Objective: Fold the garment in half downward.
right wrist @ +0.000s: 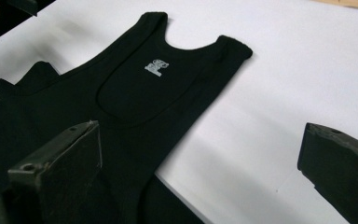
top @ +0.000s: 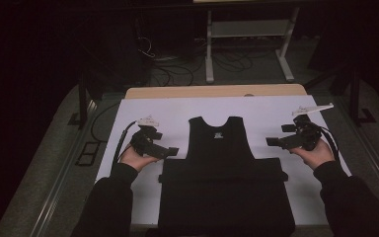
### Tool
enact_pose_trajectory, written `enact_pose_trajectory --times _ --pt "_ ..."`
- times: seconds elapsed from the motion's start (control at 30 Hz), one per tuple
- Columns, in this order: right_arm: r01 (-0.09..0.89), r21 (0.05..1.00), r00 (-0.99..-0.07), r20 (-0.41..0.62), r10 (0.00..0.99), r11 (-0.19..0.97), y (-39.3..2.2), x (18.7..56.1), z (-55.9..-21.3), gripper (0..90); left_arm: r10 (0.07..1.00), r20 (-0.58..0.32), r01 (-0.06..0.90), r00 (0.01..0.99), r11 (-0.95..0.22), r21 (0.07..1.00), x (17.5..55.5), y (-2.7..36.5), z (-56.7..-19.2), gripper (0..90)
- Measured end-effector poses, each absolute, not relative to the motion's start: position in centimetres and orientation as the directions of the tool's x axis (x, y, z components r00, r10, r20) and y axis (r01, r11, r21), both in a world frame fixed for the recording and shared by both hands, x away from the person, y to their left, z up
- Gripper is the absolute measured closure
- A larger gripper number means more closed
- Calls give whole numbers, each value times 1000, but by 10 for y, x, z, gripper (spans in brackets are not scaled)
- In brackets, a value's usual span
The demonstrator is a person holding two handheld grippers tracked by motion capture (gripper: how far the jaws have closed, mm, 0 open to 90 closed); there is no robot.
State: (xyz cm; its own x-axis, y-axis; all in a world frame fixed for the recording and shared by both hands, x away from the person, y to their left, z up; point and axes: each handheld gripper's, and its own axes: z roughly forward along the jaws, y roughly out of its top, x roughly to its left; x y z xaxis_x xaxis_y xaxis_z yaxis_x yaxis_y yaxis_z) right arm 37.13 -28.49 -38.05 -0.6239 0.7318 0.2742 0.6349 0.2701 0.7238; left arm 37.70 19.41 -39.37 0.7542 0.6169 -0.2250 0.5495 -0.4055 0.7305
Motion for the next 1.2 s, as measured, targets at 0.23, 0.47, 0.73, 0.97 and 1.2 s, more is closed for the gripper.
enact_pose_trajectory --times 0.23,0.47,0.73,0.97,1.2 --pt "625 729 -635 267 725 279 -281 379 -377 0 609 -221 542 762 -413 732 385 186 -391 0" --pt "625 726 -638 264 723 287 -276 388 -375 0 613 -224 545 758 -406 733 396 182 -390 0" --pt "631 720 -636 266 724 290 -270 397 -377 0 620 -226 547 751 -394 738 404 181 -389 0" --pt "639 709 -635 267 725 299 -265 408 -380 0 621 -217 546 754 -407 733 411 178 -388 0" --pt "645 698 -636 266 724 310 -259 416 -387 0 624 -218 548 750 -403 733 420 175 -389 0"
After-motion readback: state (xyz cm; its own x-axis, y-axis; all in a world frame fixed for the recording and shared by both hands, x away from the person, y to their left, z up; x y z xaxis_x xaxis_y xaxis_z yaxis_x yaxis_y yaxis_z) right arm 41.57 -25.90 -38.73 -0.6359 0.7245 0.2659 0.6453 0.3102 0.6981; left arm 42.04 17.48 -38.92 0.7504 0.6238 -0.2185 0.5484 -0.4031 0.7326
